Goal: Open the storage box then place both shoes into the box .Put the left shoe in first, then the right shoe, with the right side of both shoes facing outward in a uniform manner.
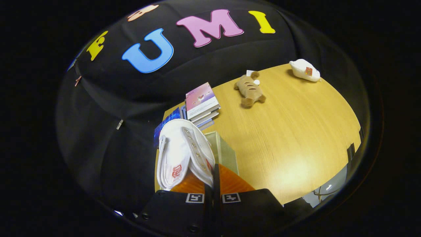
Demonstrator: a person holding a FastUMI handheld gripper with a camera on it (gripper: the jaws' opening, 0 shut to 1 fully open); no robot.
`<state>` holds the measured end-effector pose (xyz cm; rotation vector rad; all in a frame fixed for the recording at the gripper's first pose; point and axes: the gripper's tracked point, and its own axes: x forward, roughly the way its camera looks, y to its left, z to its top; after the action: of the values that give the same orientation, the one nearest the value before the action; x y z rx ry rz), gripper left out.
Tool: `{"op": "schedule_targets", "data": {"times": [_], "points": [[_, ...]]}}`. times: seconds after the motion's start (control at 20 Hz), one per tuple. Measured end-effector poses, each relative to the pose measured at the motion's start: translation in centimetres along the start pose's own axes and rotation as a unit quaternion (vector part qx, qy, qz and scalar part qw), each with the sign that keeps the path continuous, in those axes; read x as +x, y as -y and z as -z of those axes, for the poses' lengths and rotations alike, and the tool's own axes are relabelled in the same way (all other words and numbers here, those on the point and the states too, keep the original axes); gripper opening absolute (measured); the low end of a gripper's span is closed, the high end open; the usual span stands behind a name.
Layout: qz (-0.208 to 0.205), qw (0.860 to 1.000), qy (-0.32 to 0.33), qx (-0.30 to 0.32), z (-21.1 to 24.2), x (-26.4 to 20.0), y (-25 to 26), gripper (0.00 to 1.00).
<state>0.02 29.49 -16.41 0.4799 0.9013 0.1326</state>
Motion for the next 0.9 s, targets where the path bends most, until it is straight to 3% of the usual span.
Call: {"op": "schedule_targets", "data": {"times": [0.3, 0.4, 0.55, 0.65, 0.75, 0.9], "points": [[0.038, 0.998, -0.029, -0.038, 3.0, 3.0, -0.3, 0.05], [0.012, 0.998, -0.045, -0.039, 3.9, 3.4, -1.9, 0.09], [-0.046, 0.998, -0.030, -0.037, 2.8, 2.1, -4.6, 0.57], [-0.053, 0.997, 0.000, -0.052, 0.7, 0.5, -4.1, 0.89], [-0.047, 0.996, 0.029, -0.073, -1.4, -1.3, -2.2, 0.99], [-0.027, 0.991, 0.076, -0.104, -4.5, -4.4, 2.4, 0.99]]}}
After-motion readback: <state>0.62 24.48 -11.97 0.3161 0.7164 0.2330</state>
